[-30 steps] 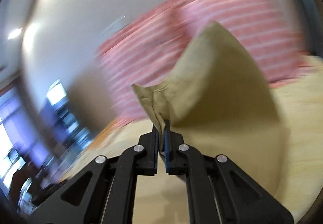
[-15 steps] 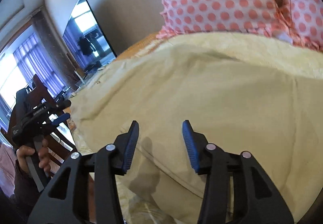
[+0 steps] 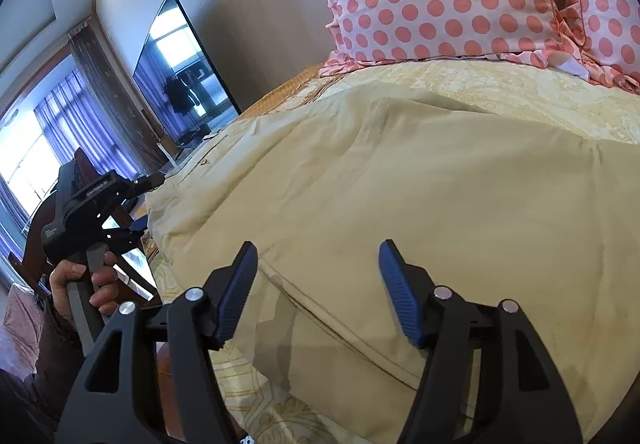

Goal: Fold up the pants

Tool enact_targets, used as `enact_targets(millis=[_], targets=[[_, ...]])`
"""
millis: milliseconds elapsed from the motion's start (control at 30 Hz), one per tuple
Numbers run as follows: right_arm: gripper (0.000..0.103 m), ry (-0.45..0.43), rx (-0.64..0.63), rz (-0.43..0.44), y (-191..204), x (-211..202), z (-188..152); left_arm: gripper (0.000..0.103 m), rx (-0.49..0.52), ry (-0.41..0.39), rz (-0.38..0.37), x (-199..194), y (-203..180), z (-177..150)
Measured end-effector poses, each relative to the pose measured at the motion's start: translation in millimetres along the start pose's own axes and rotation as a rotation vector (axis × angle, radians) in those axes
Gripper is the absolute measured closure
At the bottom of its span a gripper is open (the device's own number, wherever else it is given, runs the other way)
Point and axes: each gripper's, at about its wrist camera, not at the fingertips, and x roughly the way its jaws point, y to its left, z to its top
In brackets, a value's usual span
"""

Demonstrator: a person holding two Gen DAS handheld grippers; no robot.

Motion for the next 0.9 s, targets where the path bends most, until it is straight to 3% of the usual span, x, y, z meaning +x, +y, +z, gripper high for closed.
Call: enact_targets(millis=[133,200,267,333,367,400,533,633,733,800,900], targets=[[0.037,0.007,-0.012,-0.025,1.8,0.5,0.5,0.036,-0.045,-0.012,0.028,5.0,-5.2,1.4],[0.032,0.015,-0.024,-0.073,4.6,-1.5,0.6,0.037,-0.048,-0.024,0.069,5.7,-8.1,3.7],[0.021,0.014,-0.041,-0.141,6.8,-5.4,0.5,0.041,-0.024,-0.041,0.127,7.4,-14.1,6.1],[0.018,-0.001,-0.052,-0.179,6.2,-11.7,0.0,0.057,0.009,-0.062,0.185,9.5,-19.6,6.8],[0.017,-0.013,-0.052,-0.188,4.0,-17.0,-0.3,0.077,0.025,-0.072,0.213,10.2,-21.4,7.3],[0.016,-0.021,-0.048,-0.192,1.8,-20.5,-0.6,0.086,0.054,-0.086,0.241,11.1,-25.8,7.9],[0.014,-0.074,-0.001,-0.216,-19.8,-48.5,-1.8,0.093,0.193,-0.146,0.258,6.4,-61.9,8.7],[0.014,-0.119,0.036,-0.253,-40.1,-73.4,-4.4,0.094,0.411,-0.205,0.214,-1.7,-131.8,0.0],[0.014,-0.174,0.091,-0.308,-63.3,-104.6,-9.0,0.096,0.607,-0.211,0.114,-4.2,-201.9,-23.6],[0.014,-0.21,0.131,-0.353,-78.7,-124.8,-13.8,0.096,0.777,-0.18,-0.005,-2.5,-258.4,-60.5],[0.014,-0.266,0.215,-0.45,-107.5,-160.8,-25.7,0.1,0.986,-0.04,-0.198,9.6,-310.8,-132.9]])
